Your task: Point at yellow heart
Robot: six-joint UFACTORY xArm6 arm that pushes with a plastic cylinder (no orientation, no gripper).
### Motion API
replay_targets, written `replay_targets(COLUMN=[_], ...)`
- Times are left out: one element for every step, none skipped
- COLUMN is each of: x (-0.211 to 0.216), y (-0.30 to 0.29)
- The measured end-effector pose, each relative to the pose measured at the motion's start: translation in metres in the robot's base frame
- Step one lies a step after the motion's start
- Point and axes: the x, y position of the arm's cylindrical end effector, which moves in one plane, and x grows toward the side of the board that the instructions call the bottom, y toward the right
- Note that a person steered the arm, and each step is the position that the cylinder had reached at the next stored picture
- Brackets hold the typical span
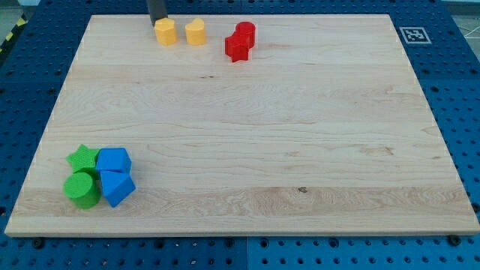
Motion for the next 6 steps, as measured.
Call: replay_targets(x=[-0.010,-0.033,-0.026,-0.022,-0.002,0.012], y=[0.000,0.015,0.057,0.090,0.091,0.080])
